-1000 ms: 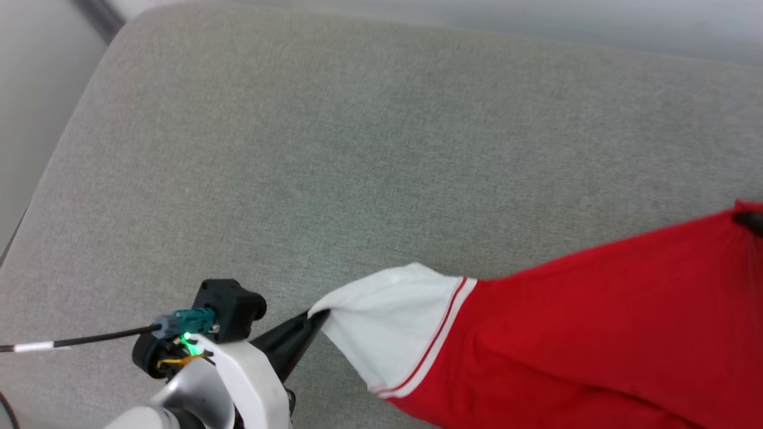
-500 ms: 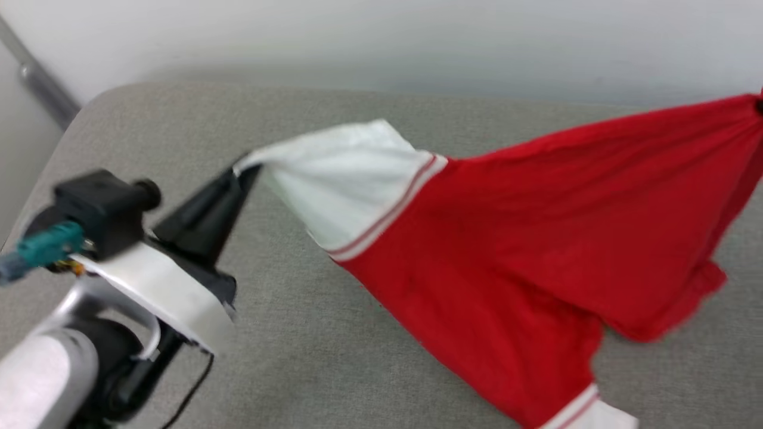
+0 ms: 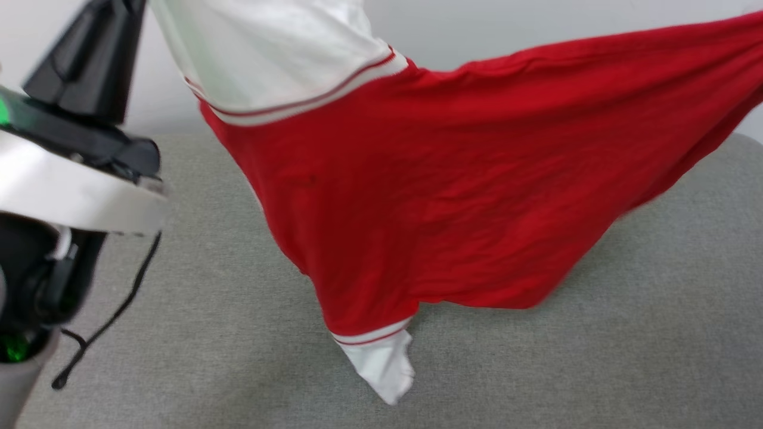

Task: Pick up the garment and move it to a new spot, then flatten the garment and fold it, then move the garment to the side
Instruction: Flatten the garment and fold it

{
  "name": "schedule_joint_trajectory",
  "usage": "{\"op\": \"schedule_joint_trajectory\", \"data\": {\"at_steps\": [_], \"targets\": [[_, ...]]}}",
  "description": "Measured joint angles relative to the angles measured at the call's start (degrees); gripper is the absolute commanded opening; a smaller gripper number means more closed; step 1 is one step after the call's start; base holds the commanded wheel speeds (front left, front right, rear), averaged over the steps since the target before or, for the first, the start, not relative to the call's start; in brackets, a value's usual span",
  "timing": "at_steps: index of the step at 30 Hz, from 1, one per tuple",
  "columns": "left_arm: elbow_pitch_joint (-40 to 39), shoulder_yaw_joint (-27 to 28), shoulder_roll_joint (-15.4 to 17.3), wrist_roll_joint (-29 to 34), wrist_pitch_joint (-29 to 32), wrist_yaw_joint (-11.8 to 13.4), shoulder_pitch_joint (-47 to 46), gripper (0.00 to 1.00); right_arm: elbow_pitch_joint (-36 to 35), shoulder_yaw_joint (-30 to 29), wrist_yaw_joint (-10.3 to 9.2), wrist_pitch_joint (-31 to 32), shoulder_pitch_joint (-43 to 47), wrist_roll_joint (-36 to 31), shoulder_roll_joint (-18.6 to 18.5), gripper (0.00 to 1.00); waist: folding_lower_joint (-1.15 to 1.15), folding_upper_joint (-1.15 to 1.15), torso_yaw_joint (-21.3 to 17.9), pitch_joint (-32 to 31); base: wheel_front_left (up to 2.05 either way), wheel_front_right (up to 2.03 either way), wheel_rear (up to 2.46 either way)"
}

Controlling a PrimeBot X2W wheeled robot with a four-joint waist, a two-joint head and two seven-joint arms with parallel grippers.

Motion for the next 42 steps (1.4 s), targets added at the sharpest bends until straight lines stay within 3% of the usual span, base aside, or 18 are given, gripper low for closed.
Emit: {"op": "schedule_joint_trajectory", "data": {"at_steps": [9, 17, 23, 30, 36, 42], "targets": [[4.28, 0.49, 1.20, 2.43, 1.33, -2.21, -11.53, 0.00, -2.82, -0.74, 0.00, -0.85, -3.51, 0.02, 1.46, 0.00, 0.00, 0.00, -2.24, 2.00, 0.00, 0.00, 0.00], [13.84, -0.20, 0.23, 4.49, 1.77, -6.17, -26.70, 0.00, 1.75, 1.22, 0.00, -5.37, -12.22, -0.23, 1.40, 0.00, 0.00, 0.00, -3.53, 8.39, 0.00, 0.00, 0.00], [24.24, -1.62, -1.10, 8.12, 1.21, -9.83, -42.21, 0.00, 8.87, 4.02, 0.00, -11.33, -24.10, -2.01, 0.85, 0.00, 0.01, 0.00, -4.49, 15.63, 0.00, 0.00, 0.00], [39.89, -3.92, -6.55, 12.34, -3.83, -12.49, -58.68, 0.00, 20.47, 8.45, 0.00, -19.39, -38.36, -4.13, 2.49, 0.00, 0.01, 0.00, -5.46, 24.21, 0.00, 0.00, 0.00], [51.75, -5.14, -9.81, 16.00, -9.80, -13.28, -70.01, 0.00, 30.14, 12.67, 0.00, -28.99, -48.47, -6.35, 3.41, 0.00, 0.02, 0.00, -6.29, 29.96, 0.00, 0.00, 0.00], [61.93, -5.36, -13.08, 16.11, -16.30, -13.93, -74.11, 0.00, 37.52, 17.16, 0.00, -37.38, -50.94, -6.41, 3.56, 0.00, 0.02, 0.00, -6.22, 34.01, 0.00, 0.00, 0.00]]}}
